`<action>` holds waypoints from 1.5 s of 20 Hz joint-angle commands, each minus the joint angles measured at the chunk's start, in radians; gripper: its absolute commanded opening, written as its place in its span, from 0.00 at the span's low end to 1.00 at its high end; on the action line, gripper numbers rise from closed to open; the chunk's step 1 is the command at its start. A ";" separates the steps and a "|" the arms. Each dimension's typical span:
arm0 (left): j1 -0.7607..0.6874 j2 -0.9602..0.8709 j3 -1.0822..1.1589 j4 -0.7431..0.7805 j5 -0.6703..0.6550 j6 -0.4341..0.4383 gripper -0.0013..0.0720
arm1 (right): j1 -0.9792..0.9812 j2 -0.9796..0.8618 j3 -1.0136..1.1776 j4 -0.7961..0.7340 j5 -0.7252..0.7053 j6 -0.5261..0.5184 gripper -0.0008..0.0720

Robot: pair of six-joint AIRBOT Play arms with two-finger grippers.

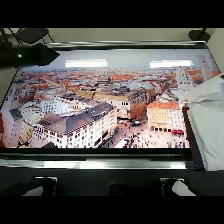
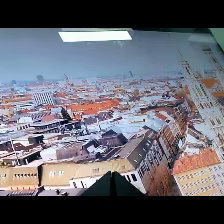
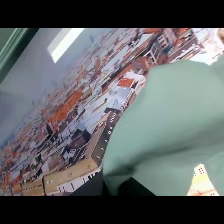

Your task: Fold the shirts.

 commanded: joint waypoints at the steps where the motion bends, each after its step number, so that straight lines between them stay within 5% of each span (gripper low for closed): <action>1: 0.000 0.001 0.000 0.000 -0.014 0.021 0.07 | -0.147 0.008 0.121 -0.019 0.153 0.090 0.07; 7: 0.000 0.001 0.000 0.000 -0.016 0.051 0.07 | -0.320 0.028 0.182 -0.193 0.306 0.130 0.07; 12: 0.000 0.001 0.000 0.000 -0.022 0.054 0.07 | -0.337 0.036 0.046 -0.696 0.439 0.129 0.07; 18: 0.000 0.000 0.000 0.000 -0.022 0.054 0.07 | -0.336 0.150 -0.512 -0.712 0.305 0.149 0.07; 23: 0.000 0.000 0.000 -0.001 -0.022 0.053 0.07 | -0.336 0.158 -0.641 -0.736 0.255 0.149 0.08; 24: 0.000 0.000 0.000 -0.001 -0.022 0.053 0.07 | -0.336 0.158 -0.640 -0.752 0.257 0.148 0.18; 26: 0.000 0.000 0.000 -0.001 -0.022 0.053 0.07 | -0.336 0.158 -0.620 -0.782 0.220 0.097 0.92; 27: 0.000 0.002 0.001 -0.001 -0.022 0.053 0.07 | -0.336 0.158 -0.582 -0.784 0.201 0.048 0.99; 30: 0.004 0.022 0.032 0.039 -0.021 0.054 0.06 | -0.334 0.158 -0.321 -0.749 0.020 -0.022 0.97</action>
